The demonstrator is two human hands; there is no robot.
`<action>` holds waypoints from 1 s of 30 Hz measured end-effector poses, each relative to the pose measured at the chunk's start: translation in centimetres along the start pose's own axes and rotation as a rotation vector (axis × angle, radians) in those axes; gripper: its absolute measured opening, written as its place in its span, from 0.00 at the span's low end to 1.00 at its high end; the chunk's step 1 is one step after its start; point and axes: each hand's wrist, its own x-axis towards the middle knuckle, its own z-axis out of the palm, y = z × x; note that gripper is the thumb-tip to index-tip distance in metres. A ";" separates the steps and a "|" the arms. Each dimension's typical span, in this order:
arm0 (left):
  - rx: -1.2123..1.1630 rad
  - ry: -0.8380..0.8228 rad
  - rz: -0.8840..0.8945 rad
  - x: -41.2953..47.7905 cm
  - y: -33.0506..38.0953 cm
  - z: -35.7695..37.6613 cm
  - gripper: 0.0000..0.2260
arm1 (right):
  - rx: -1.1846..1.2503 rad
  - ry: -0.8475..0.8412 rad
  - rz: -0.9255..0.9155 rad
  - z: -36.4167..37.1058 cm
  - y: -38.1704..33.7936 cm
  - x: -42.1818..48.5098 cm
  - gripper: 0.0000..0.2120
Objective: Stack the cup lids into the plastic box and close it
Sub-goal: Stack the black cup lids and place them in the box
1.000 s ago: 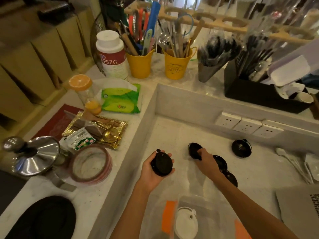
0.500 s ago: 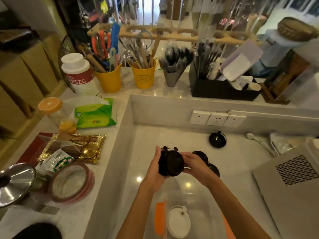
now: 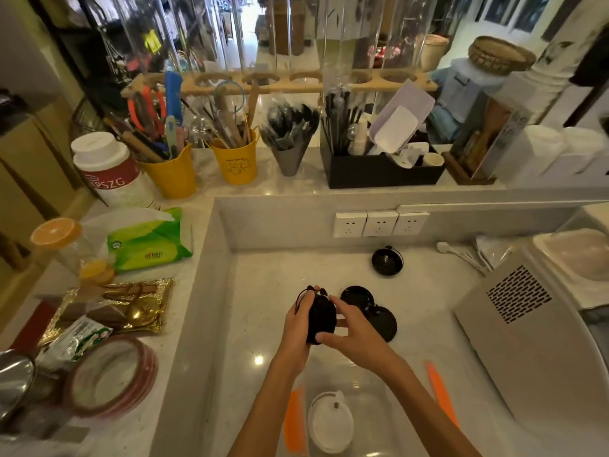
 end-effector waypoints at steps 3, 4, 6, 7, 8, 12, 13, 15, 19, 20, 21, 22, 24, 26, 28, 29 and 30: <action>-0.021 -0.080 0.029 -0.3 0.1 0.6 0.22 | 0.079 0.153 0.069 0.3 0.2 0.4 0.24; -0.025 -0.097 0.033 -0.4 0.1 0.8 0.22 | 0.164 0.170 0.122 0.3 0.3 0.6 0.21; -0.016 -0.116 0.040 -0.4 0.1 0.9 0.21 | 0.301 0.172 0.214 0.3 0.4 0.8 0.19; -0.007 -0.124 0.041 -0.3 0.0 1.0 0.20 | 0.320 0.175 0.230 0.3 0.5 0.8 0.18; 0.005 -0.135 0.040 -0.3 0.0 1.0 0.20 | 0.321 0.175 0.230 0.3 0.5 0.8 0.17; 0.063 -0.149 0.043 -0.1 -0.4 1.0 0.21 | 0.394 0.099 0.192 0.2 0.1 0.5 0.15; 0.073 -0.146 0.044 0.0 -0.5 1.1 0.21 | 0.413 0.085 0.185 0.2 -0.1 0.4 0.16; 0.088 -0.131 0.041 0.0 -0.6 1.2 0.22 | 0.425 0.080 0.170 0.1 -0.2 0.4 0.18; 0.157 -0.142 0.046 0.1 -0.8 1.4 0.26 | 0.572 0.018 0.183 0.0 -0.1 0.4 0.18; 0.180 -0.156 0.043 0.2 -0.9 1.5 0.25 | 0.597 0.009 0.185 0.1 -0.1 0.5 0.17; 0.199 -0.171 0.039 0.2 -1.0 1.5 0.26 | 0.593 0.021 0.178 0.1 -0.1 0.6 0.16; 0.208 -0.183 0.033 0.3 -1.2 1.6 0.26 | 0.550 0.059 0.171 0.3 0.0 0.8 0.15; 0.184 -0.178 0.017 0.4 -1.4 1.7 0.27 | 0.396 0.124 0.164 0.4 0.4 1.1 0.21; 0.142 -0.150 -0.012 0.5 -1.3 1.5 0.29 | 0.238 0.114 0.123 0.3 0.8 1.4 0.30; 0.092 -0.133 -0.066 0.8 -1.0 1.3 0.30 | 0.195 0.066 0.043 -0.1 1.3 1.7 0.33; 0.065 -0.138 -0.091 1.1 -1.0 1.2 0.30 | 0.196 0.031 0.007 -0.4 1.5 1.9 0.34; 0.040 -0.152 -0.111 1.3 -0.9 1.0 0.28 | 0.187 -0.001 -0.021 -0.6 1.6 2.1 0.34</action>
